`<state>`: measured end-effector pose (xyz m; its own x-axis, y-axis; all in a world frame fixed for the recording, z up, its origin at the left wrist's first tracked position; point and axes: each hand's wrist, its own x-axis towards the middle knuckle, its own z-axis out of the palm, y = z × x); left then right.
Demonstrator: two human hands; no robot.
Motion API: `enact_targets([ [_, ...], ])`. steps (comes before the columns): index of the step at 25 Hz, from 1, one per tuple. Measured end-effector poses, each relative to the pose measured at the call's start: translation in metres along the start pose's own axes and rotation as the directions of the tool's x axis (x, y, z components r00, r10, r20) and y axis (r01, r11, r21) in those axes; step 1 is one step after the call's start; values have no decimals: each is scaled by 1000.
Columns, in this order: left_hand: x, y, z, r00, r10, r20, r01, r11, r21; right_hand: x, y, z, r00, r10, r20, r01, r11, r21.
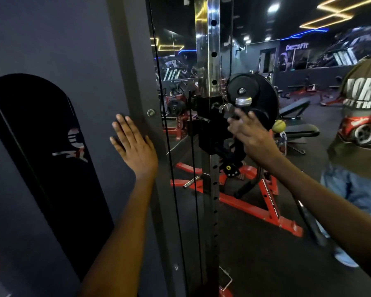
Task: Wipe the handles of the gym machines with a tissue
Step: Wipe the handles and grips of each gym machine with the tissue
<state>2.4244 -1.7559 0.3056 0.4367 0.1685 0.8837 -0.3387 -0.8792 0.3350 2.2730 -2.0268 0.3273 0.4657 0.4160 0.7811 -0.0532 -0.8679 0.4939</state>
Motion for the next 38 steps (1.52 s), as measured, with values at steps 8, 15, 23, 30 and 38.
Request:
enact_targets([
  [8,-4,-9,8,998,52,-21,-52,999,6,-37,-18,9,996,-69,51,69,998,5],
  [15,-6,-11,8,996,76,-45,-74,997,30,-50,-40,12,976,216,7,-213,959,188],
  [23,-4,-9,8,996,74,-48,-73,997,30,55,-28,-23,343,938,55,-574,163,803],
  [30,-7,-13,10,993,92,-68,-89,995,38,6,-69,-5,204,938,281,-697,-62,714],
  [38,-7,-14,10,995,92,-46,-92,996,10,-9,-68,7,770,629,-105,-553,741,382],
])
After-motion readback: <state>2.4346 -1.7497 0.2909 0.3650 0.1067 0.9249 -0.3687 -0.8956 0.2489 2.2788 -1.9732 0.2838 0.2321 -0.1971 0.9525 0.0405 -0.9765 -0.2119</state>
